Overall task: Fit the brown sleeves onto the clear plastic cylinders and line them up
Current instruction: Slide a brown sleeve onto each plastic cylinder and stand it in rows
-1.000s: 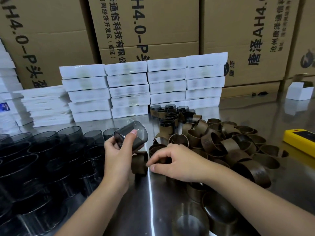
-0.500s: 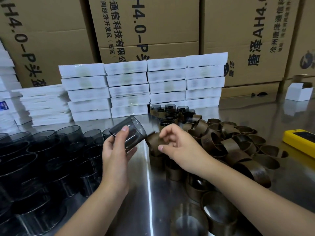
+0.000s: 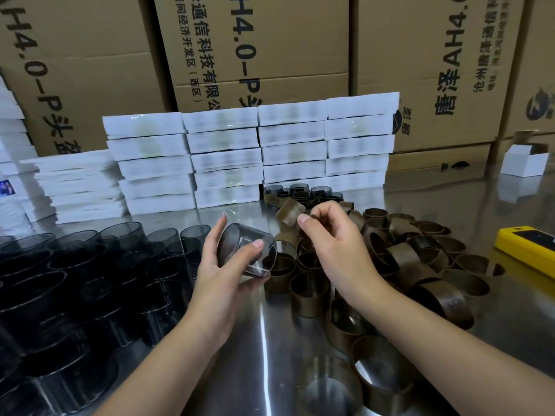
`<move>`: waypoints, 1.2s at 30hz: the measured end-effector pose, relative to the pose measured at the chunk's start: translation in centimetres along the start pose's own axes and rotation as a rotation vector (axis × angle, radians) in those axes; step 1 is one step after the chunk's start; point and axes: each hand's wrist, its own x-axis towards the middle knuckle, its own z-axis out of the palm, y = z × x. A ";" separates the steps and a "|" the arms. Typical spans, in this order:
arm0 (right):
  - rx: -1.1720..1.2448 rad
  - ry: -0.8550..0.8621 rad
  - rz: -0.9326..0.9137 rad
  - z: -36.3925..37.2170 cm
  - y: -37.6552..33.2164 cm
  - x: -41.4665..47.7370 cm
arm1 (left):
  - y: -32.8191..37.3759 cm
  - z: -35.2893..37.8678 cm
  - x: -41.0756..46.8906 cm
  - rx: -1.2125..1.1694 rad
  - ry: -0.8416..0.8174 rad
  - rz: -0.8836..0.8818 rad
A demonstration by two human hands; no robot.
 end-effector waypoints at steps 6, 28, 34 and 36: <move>-0.039 -0.024 -0.086 0.2 -0.6 -0.5 | 0.2 0.2 -0.2 0.152 -0.039 0.048; -0.373 -0.083 -0.459 0.1 -0.3 -0.8 | 0.0 0.7 -0.9 0.072 -0.268 -0.031; -0.431 -0.177 -0.529 0.2 -0.3 -1.1 | 0.3 0.7 -0.8 0.109 -0.217 -0.060; -0.445 -0.202 -0.556 0.3 -0.3 -1.2 | 0.1 0.6 -0.9 0.137 -0.201 -0.063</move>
